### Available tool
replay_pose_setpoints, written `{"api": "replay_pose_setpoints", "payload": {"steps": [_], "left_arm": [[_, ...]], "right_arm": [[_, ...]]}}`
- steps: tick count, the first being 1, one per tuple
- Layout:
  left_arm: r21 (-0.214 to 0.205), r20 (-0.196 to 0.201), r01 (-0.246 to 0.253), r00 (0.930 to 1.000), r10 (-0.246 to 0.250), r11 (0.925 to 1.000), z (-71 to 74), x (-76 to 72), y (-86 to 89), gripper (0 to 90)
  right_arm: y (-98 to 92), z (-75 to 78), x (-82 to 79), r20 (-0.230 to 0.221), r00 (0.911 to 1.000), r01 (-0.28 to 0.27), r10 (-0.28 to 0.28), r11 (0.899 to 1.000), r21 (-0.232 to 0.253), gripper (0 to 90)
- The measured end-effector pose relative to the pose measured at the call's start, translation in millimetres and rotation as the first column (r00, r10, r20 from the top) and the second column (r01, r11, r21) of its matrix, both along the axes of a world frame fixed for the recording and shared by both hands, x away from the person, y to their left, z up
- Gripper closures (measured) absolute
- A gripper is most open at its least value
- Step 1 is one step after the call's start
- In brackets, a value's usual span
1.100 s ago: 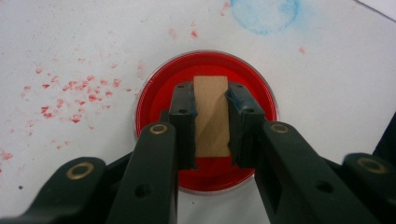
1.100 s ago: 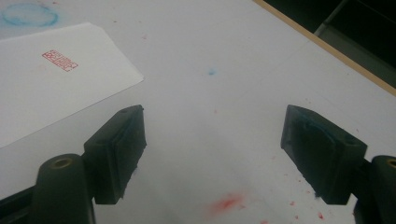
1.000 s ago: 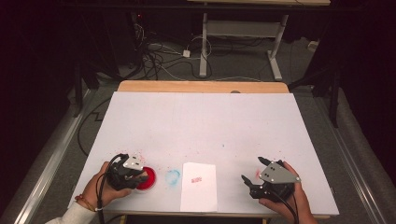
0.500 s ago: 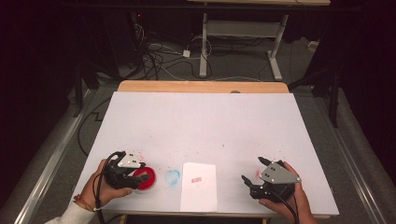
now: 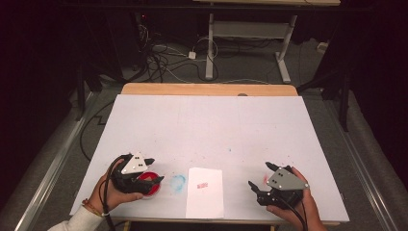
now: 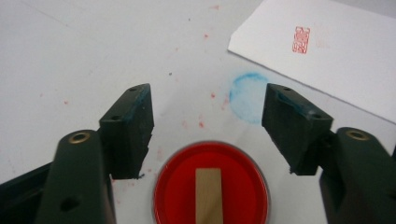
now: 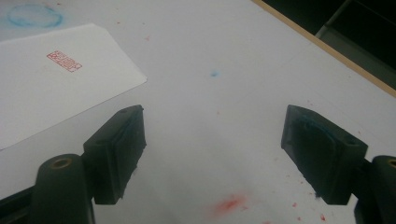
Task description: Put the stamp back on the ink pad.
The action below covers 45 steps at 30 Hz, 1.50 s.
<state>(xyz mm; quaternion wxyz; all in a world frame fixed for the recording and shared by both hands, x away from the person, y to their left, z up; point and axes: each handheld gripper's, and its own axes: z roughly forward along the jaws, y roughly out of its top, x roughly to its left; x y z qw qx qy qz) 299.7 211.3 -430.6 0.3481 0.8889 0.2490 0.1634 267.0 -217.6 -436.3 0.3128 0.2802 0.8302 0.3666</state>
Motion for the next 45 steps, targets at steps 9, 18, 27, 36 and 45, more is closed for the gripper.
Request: {"api": "replay_pose_setpoints", "payload": {"steps": [9, 18, 27, 36, 45], "left_arm": [[-0.06, 0.104, 0.003, 0.9945, 0.003, 0.9982, 3.2, 1.1, -9.2, 23.7], [-0.082, 0.2, 0.012, 0.9798, 0.005, 0.9965, 9.1, 2.1, -16.5, 17.9], [-0.091, 0.249, -0.015, 0.9678, 0.037, 0.9957, 13.7, 3.0, -12.1, 17.7], [-0.093, 0.267, -0.046, 0.9613, 0.07, 0.9946, 14.1, -0.3, 0.5, 17.1], [-0.091, 0.272, -0.068, 0.9579, 0.091, 0.9935, 11.0, -5.7, 13.5, 17.1]], "right_arm": [[-0.6, -0.3, -0.9, 0.001, 1.0, 0.005, -0.005, 1.0, 0.0, 22.2], [-0.9, 0.2, -3.0, 0.007, 0.9999, 0.013, -0.013, 1.0, 0.008, 22.2], [-3.5, 2.4, -5.5, 0.029, 0.9994, 0.018, -0.019, 1.0, 0.02, 22.2], [-6.9, 5.2, -6.4, 0.045, 0.9986, 0.024, -0.026, 0.999, 0.029, 22.2], [-8.2, 6.8, -6.7, 0.056, 0.9979, 0.032, -0.034, 0.999, 0.038, 22.2]]}}
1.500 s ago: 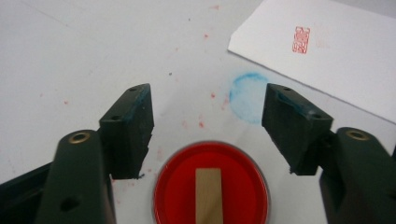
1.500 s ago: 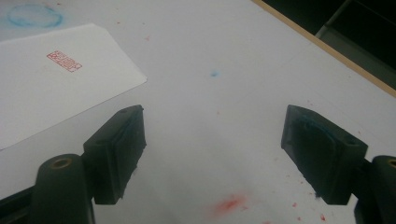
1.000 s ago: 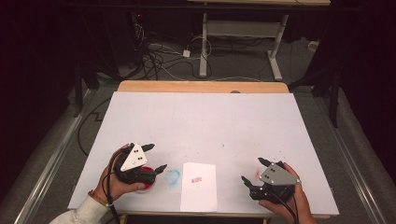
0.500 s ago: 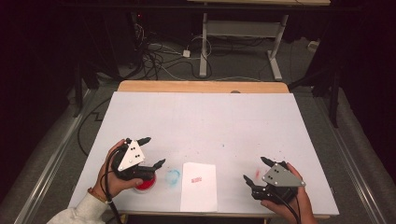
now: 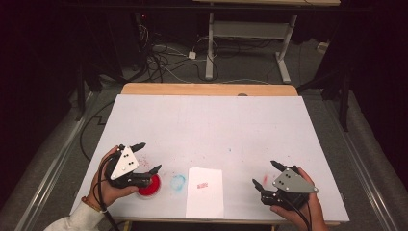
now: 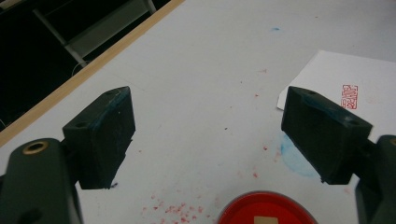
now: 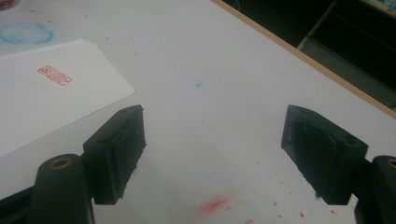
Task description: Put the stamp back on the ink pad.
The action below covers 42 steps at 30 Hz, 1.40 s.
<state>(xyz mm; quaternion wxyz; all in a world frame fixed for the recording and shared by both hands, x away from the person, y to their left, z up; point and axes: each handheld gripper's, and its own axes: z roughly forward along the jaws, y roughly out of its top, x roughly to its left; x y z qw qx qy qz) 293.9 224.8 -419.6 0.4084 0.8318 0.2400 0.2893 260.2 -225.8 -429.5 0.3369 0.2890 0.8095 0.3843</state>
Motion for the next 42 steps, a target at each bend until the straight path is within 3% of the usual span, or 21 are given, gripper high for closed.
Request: {"api": "replay_pose_setpoints", "payload": {"steps": [7, 23, 42], "left_arm": [[-0.003, 0.019, -0.013, 0.9997, 0.013, 0.9999, -5.2, -6.6, 10.2, 16.8], [0.002, 0.019, -0.022, 0.9996, 0.022, 0.9998, -25.3, -22.8, 26.6, 15.8], [0.07, -0.063, -0.013, 0.9978, 0.018, 0.9974, -53.5, -26.3, 27.2, 15.8]], "right_arm": [[-0.8, -0.3, -0.1, 0.005, 1.0, 0.001, -0.001, 1.0, 0.0, 22.2], [-0.2, -3.7, 1.5, -0.001, 1.0, 0.001, -0.001, 1.0, 0.004, 22.2], [-0.2, -5.7, 3.8, -0.003, 1.0, -0.004, 0.004, 1.0, 0.007, 22.2]]}}
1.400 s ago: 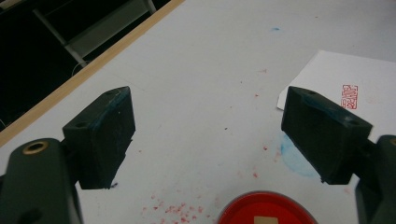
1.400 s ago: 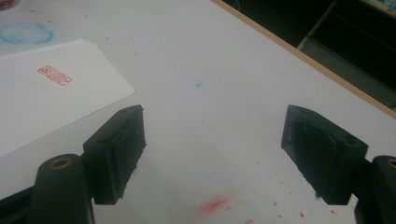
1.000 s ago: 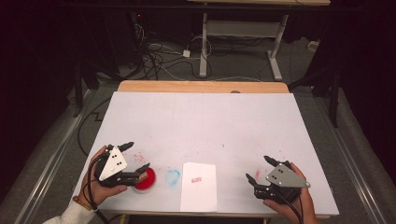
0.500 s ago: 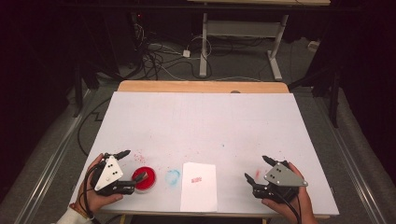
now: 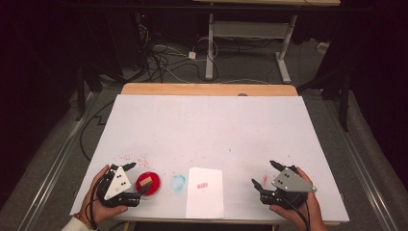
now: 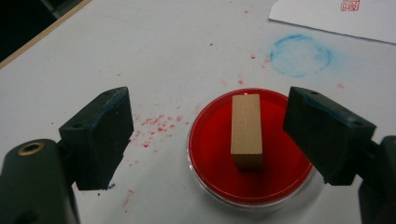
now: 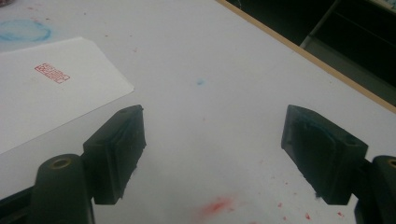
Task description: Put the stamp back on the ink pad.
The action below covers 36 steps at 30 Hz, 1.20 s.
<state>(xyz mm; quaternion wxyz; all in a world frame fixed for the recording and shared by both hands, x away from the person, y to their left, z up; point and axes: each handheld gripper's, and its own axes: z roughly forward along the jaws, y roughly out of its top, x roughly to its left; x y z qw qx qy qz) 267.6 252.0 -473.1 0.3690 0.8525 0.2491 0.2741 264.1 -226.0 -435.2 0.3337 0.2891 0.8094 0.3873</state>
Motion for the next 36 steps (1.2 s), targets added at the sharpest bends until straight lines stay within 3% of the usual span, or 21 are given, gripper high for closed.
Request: {"api": "replay_pose_setpoints", "payload": {"steps": [6, 9, 17, 36], "left_arm": [[-0.011, 0.014, 0.003, 0.9999, -0.003, 0.9999, 1.6, -2.0, -1.9, 15.8], [0.006, 0.012, 0.017, 0.9998, -0.017, 0.9998, 1.4, -2.6, -2.6, 15.8], [-0.024, 0.015, 0.019, 0.9997, -0.019, 0.9995, 3.9, -0.7, -2.3, 15.8], [-0.046, 0.019, 0.021, 0.9996, -0.02, 0.9987, 6.4, -1.2, -2.3, 15.8]], "right_arm": [[-0.7, 0.6, -2.1, 0.008, 1.0, -0.001, 0.001, 1.0, -0.009, 22.2], [0.4, 3.0, -5.4, 0.02, 0.9998, 0.001, -0.001, 1.0, -0.012, 22.2], [1.6, 1.2, -7.1, 0.014, 0.9999, -0.004, 0.004, 1.0, -0.022, 22.5], [0.5, 0.9, -7.2, 0.012, 0.9999, -0.004, 0.005, 1.0, -0.02, 22.3]]}}
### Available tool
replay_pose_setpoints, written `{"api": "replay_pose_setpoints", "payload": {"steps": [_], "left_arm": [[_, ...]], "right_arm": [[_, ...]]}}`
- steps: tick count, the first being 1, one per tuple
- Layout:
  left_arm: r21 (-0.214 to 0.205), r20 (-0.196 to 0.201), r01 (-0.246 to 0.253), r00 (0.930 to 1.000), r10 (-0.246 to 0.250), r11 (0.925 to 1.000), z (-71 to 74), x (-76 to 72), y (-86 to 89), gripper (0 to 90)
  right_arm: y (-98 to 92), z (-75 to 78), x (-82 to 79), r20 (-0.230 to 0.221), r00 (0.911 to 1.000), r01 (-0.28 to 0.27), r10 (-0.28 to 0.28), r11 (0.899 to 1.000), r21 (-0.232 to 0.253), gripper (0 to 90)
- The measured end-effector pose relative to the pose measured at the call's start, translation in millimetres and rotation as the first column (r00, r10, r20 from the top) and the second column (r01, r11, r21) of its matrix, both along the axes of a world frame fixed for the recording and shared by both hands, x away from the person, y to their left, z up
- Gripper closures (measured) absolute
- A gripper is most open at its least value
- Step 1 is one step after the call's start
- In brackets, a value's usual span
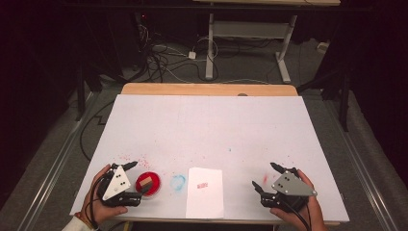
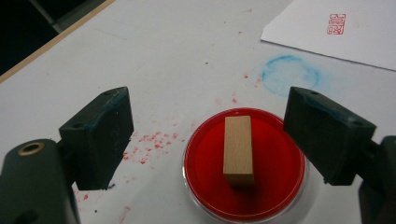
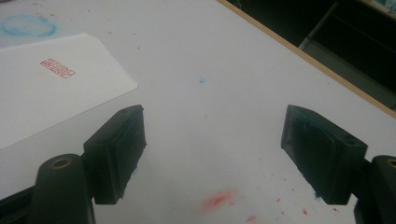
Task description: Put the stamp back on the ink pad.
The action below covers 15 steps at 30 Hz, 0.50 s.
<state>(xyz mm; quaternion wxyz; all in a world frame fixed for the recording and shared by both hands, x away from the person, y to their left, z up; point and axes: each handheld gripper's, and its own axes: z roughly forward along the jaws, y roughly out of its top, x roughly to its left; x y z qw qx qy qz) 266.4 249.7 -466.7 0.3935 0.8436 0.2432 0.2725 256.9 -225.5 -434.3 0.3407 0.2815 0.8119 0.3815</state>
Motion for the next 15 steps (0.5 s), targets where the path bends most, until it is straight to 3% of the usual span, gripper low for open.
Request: {"api": "replay_pose_setpoints", "payload": {"steps": [15], "left_arm": [[-0.035, 0.004, 0.017, 0.9999, -0.017, 0.9992, 5.0, -1.4, 0.8, 15.8]], "right_arm": [[-2.1, -2.2, 2.5, -0.01, 0.9999, 0.003, -0.003, 1.0, 0.002, 22.4]]}}
